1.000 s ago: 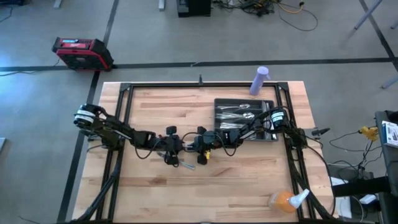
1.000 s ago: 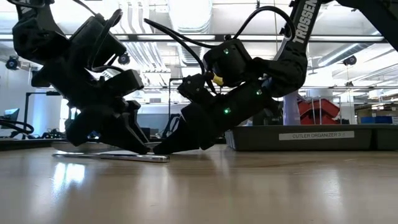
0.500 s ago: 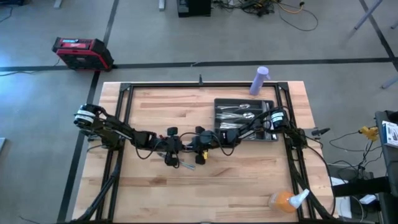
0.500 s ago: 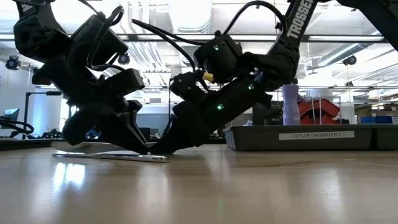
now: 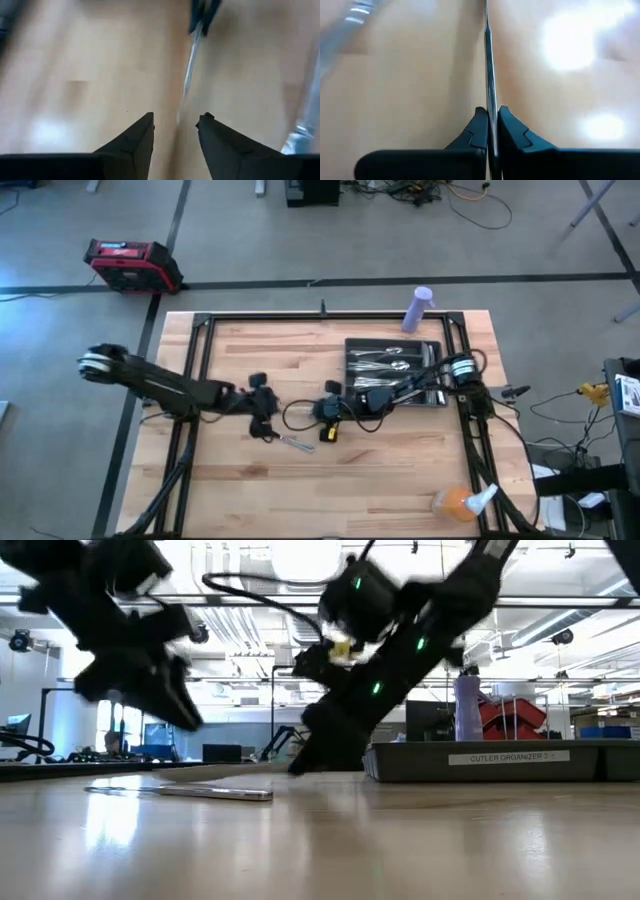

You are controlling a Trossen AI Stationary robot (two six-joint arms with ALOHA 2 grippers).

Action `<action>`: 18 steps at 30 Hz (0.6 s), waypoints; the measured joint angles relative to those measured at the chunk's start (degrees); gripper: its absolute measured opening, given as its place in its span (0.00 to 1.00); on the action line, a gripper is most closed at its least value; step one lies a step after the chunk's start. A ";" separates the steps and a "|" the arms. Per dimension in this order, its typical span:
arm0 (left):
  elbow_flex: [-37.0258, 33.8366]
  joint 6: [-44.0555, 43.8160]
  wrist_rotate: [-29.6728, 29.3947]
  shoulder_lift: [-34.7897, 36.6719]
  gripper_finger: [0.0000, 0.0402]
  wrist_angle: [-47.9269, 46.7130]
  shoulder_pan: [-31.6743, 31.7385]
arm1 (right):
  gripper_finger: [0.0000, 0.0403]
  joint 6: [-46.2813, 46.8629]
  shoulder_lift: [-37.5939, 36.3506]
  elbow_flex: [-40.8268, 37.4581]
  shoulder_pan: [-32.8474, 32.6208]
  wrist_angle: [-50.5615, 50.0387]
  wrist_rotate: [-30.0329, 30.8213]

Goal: Sort silverware
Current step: Put the silver knife into the gray silverware tray

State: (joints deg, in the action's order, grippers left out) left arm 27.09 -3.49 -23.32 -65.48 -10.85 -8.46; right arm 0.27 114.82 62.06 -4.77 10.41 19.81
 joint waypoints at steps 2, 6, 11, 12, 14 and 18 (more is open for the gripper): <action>-0.28 0.06 -4.47 6.15 0.36 -0.77 -0.01 | 0.00 1.76 -3.92 0.00 -1.29 -6.60 7.57; -1.56 3.60 -8.58 15.28 0.36 2.55 0.00 | 0.00 9.52 -12.11 0.11 -4.17 -21.76 18.86; -4.30 7.18 -9.62 20.41 0.32 9.62 0.04 | 0.00 38.58 -22.54 0.31 -7.69 -54.03 30.05; -4.98 7.37 -9.66 20.62 0.31 10.46 0.04 | 0.00 47.77 -24.28 0.27 -8.30 -62.69 30.48; -6.17 7.47 -9.63 20.62 0.29 11.78 0.04 | 0.00 65.81 -26.73 0.19 -9.86 -78.85 30.19; -7.65 7.50 -9.69 20.20 0.26 11.96 0.04 | 0.00 91.45 -29.88 0.02 -13.85 -101.15 22.33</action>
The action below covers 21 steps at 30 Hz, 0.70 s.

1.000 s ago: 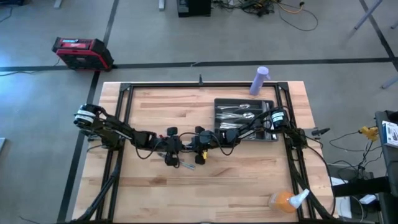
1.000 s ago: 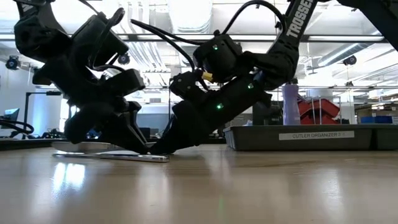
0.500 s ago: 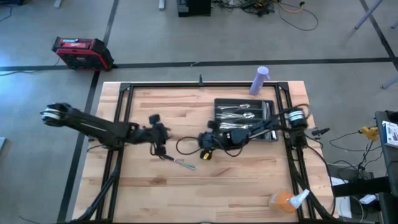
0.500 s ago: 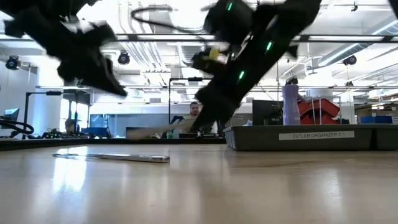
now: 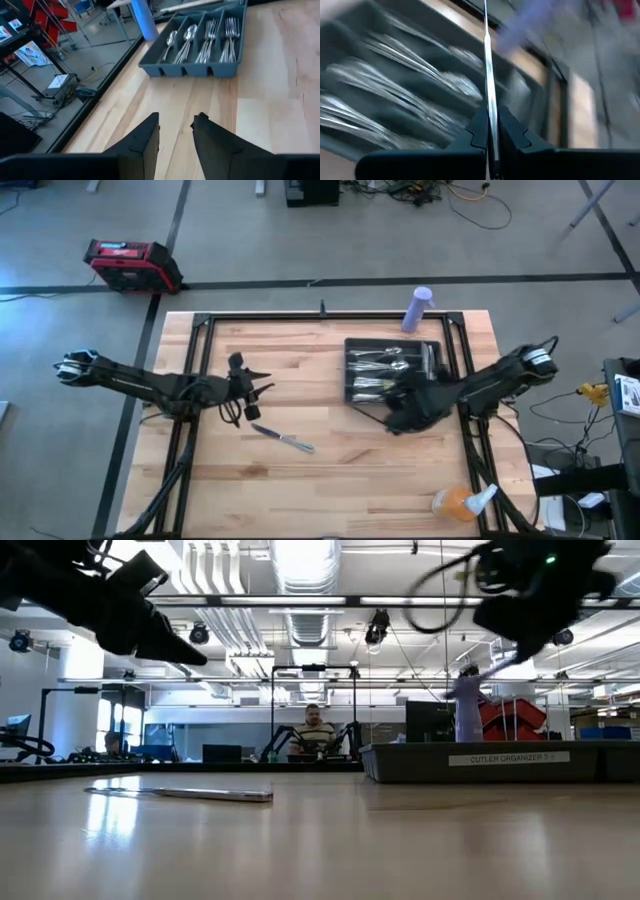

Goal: Sort silverware
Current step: Put the silver knife into the gray silverware tray

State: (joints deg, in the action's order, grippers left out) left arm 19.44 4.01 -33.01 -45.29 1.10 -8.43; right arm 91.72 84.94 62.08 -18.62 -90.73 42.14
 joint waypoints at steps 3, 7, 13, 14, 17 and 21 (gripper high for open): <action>-0.42 -1.24 0.02 -0.06 0.24 0.03 0.00 | 0.00 1.87 -4.19 -2.59 -0.57 4.02 -5.90; -0.49 -3.28 0.02 -0.42 0.22 0.26 0.00 | 0.00 7.03 -5.63 -5.55 -0.63 2.15 -11.95; -0.50 -4.07 0.01 -1.14 0.20 0.86 0.00 | 0.00 12.20 -5.56 -10.32 -1.17 1.06 -19.40; -0.50 -4.07 0.02 -1.19 0.20 0.94 0.00 | 0.00 12.57 -5.54 -10.83 -1.21 1.20 -20.20; -0.50 -4.07 0.02 -1.25 0.20 1.07 0.00 | 0.00 13.52 -5.57 -11.87 -1.26 1.15 -21.12; -0.50 -4.09 0.02 -1.39 0.20 1.40 0.00 | 0.00 15.05 -5.49 -13.40 -0.89 1.28 -21.58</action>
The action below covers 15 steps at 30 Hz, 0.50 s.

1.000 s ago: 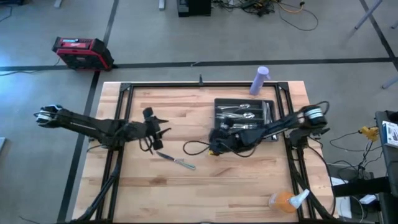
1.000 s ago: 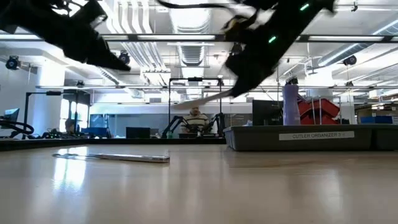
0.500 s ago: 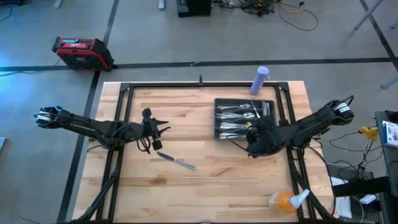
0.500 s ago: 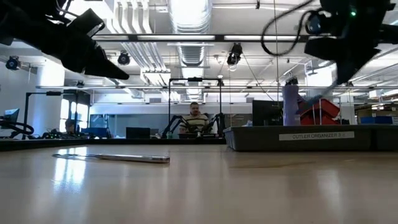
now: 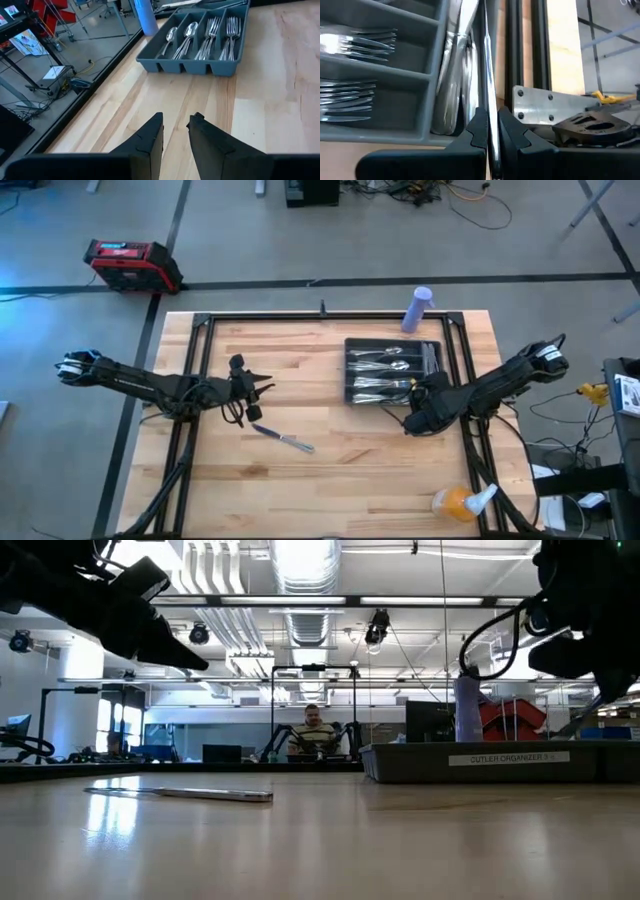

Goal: Sort silverware
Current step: Put the silver knife into the gray silverware tray

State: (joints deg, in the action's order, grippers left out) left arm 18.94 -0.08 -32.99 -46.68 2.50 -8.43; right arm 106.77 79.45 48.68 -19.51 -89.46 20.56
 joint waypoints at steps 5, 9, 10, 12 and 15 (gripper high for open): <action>0.00 0.00 0.49 -0.15 0.20 0.26 0.00 | 0.01 -1.93 0.05 -2.26 1.23 4.82 0.38; 0.00 0.25 0.97 -0.11 0.20 0.28 0.00 | 0.04 -5.68 0.14 -3.49 2.44 9.63 2.09; 0.00 0.46 0.98 -0.08 0.20 0.26 0.00 | 0.04 -6.28 0.19 -3.71 2.89 10.34 2.54; 0.00 0.48 0.98 -0.02 0.20 0.31 0.00 | 0.04 -7.05 0.27 -4.15 3.73 10.33 3.36; 0.04 0.48 1.02 0.06 0.20 -0.32 0.00 | 0.04 -8.78 0.25 -4.19 5.04 10.39 3.47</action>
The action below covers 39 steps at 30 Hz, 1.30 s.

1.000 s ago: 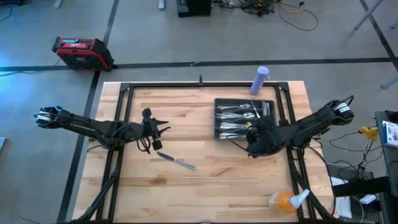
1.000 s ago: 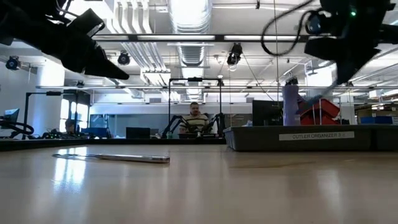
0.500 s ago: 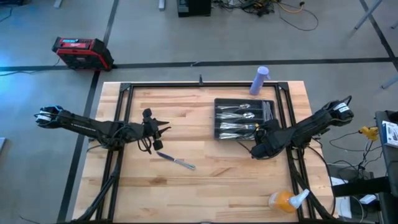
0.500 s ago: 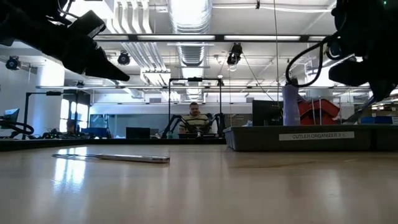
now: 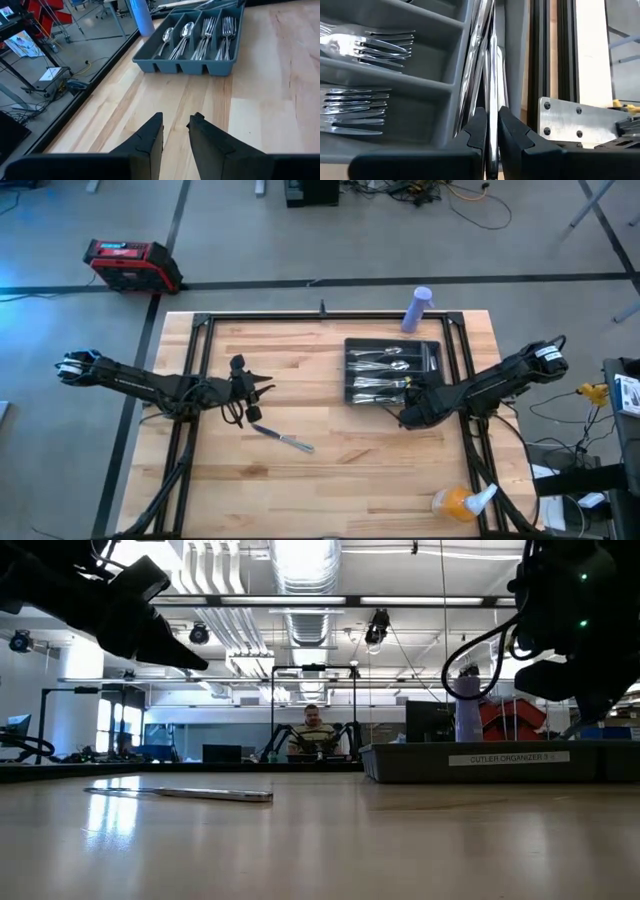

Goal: Sort silverware
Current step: Put the silver knife into the gray silverware tray

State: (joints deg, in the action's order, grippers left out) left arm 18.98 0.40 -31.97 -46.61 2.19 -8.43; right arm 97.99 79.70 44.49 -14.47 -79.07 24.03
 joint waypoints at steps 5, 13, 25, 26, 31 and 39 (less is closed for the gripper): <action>0.07 0.19 0.58 0.05 0.21 -3.13 0.00 | 0.09 -5.20 -0.10 0.13 1.10 -0.02 -0.46; 0.07 -1.01 9.09 -1.21 0.25 -3.70 -0.02 | 0.27 -12.60 -0.52 0.50 3.16 -0.39 1.71; 0.04 -23.74 12.83 -7.82 0.20 -16.20 -0.02 | 0.33 -59.41 -0.09 1.85 1.48 47.61 17.92; 0.04 -25.86 13.93 -8.70 0.19 -16.98 0.00 | 0.32 -66.51 0.41 0.85 1.15 56.61 17.00; 0.00 -33.04 22.89 -12.60 0.17 -19.16 -0.26 | 0.25 -90.70 6.96 -5.31 1.26 99.71 0.29; 1.73 -41.12 27.04 -11.68 0.16 -21.85 -5.09 | 0.14 -96.60 25.90 -3.99 1.35 129.38 -15.23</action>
State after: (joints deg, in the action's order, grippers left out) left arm 20.71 -40.71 -4.93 -58.30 -19.66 -13.51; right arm 1.39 105.60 40.50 -13.13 50.31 8.80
